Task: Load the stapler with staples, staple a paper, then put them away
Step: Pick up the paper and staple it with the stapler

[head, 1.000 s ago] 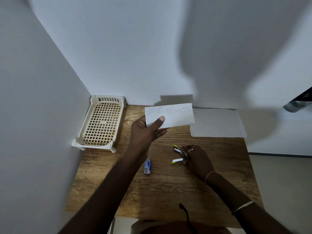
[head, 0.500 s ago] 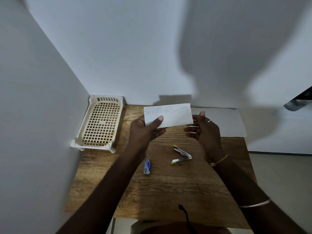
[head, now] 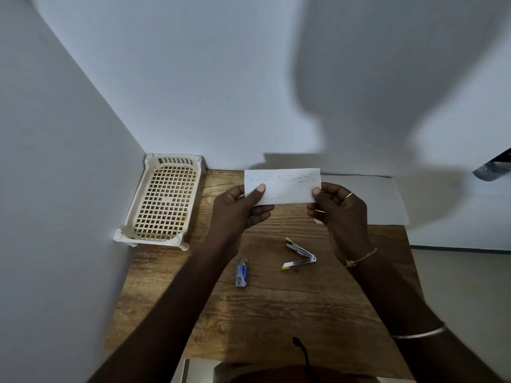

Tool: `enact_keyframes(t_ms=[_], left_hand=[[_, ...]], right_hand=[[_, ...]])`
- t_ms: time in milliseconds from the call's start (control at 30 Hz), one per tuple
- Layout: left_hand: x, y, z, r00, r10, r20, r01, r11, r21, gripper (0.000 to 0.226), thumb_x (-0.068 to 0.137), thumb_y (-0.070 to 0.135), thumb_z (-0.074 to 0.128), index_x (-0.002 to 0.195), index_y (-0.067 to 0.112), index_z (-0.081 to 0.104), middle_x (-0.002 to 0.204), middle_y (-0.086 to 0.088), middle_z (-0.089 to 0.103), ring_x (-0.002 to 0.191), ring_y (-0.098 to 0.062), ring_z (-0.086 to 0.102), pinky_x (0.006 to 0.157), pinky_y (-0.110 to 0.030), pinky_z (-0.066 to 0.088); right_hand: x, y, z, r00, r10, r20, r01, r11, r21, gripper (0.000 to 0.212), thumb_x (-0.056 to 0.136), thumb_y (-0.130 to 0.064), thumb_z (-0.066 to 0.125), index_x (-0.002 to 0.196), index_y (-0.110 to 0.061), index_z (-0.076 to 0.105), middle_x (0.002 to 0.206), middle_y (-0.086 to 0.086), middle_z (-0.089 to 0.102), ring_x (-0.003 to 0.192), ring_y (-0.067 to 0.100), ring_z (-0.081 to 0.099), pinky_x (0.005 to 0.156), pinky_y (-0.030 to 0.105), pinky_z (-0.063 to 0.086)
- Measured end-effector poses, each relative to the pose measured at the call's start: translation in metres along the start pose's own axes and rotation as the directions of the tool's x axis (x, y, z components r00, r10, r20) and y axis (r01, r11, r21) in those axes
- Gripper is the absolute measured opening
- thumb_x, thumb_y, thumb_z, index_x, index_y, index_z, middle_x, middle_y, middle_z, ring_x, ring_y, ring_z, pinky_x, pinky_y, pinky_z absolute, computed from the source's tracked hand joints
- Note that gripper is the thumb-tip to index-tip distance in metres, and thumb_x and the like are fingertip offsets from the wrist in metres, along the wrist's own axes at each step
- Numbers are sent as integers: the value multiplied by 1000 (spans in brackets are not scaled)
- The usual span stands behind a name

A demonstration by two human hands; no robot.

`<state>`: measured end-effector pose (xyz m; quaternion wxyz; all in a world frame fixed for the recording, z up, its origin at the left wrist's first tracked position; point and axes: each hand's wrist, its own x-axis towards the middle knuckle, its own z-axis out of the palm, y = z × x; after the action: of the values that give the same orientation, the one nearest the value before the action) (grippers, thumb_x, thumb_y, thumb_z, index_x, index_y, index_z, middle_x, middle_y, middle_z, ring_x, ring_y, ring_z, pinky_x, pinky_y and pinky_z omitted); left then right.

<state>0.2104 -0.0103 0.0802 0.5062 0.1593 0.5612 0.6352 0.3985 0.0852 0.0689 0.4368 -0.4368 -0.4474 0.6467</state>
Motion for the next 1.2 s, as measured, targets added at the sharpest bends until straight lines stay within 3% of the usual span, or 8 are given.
enact_keyframes(t_ms=[167, 400, 500, 667, 800, 1000, 1100, 1200], left_hand=[[12, -14, -11, 995, -45, -92, 43, 999, -15, 25, 93, 23, 76, 112, 7, 71, 101, -12, 81, 93, -29, 79, 74, -32, 64], [39, -52, -24, 975, -82, -207, 104, 990, 97, 16, 92, 20, 77, 97, 5, 77, 98, -14, 80, 84, -26, 78, 76, -38, 66], [52, -69, -31, 961, -77, -266, 133, 971, 199, 14, 91, 21, 78, 96, 8, 80, 93, -11, 80, 77, -20, 76, 70, -34, 64], [71, -92, -39, 936, -70, -345, 187, 930, 318, 9, 90, 22, 79, 83, 17, 80, 82, -12, 80, 63, -19, 72, 72, -39, 64], [79, -104, -44, 927, -32, -374, 207, 876, 436, 13, 91, 23, 78, 101, 15, 78, 83, -4, 80, 68, -19, 78, 74, -44, 66], [82, -115, -49, 930, 37, -365, 185, 812, 554, 23, 90, 18, 79, 110, 9, 74, 90, -4, 78, 71, -15, 78, 67, -35, 66], [82, -116, -52, 935, 50, -350, 181, 783, 595, 23, 89, 20, 79, 109, 10, 73, 95, -7, 78, 77, -19, 78, 75, -43, 66], [77, -112, -53, 947, 76, -311, 161, 727, 667, 28, 86, 24, 81, 110, 11, 72, 102, -5, 75, 91, -21, 74, 83, -42, 62]], right_hand=[[14, 18, -4, 998, 49, -36, -49, 999, -8, 18, 89, -11, 75, 107, -7, 71, 78, 7, 75, 66, 20, 72, 62, 27, 59], [33, 66, -7, 982, 149, -116, -166, 973, -157, 15, 90, -9, 74, 103, -5, 70, 68, 4, 74, 61, 17, 72, 60, 28, 60], [39, 84, -7, 971, 194, -142, -224, 945, -238, 17, 90, -10, 74, 105, -3, 69, 72, 8, 74, 63, 20, 71, 70, 36, 61], [45, 104, -5, 947, 271, -174, -313, 903, -296, 19, 91, -10, 72, 106, 1, 70, 81, 17, 76, 60, 15, 70, 66, 27, 60], [51, 111, -2, 933, 309, -183, -356, 867, -349, 20, 91, -9, 71, 107, 2, 70, 89, 22, 76, 59, 18, 69, 67, 31, 59], [55, 115, 1, 932, 279, -232, -360, 792, -493, 12, 88, -11, 73, 99, -5, 72, 79, 13, 77, 56, 15, 71, 68, 30, 61], [55, 115, 1, 930, 263, -255, -363, 757, -543, 10, 86, -13, 74, 95, -9, 72, 77, 8, 77, 51, 9, 70, 58, 20, 58], [53, 111, -2, 952, 203, -229, -305, 678, -669, 9, 88, -21, 68, 88, -14, 74, 79, 4, 77, 70, 17, 75, 84, 33, 59]])
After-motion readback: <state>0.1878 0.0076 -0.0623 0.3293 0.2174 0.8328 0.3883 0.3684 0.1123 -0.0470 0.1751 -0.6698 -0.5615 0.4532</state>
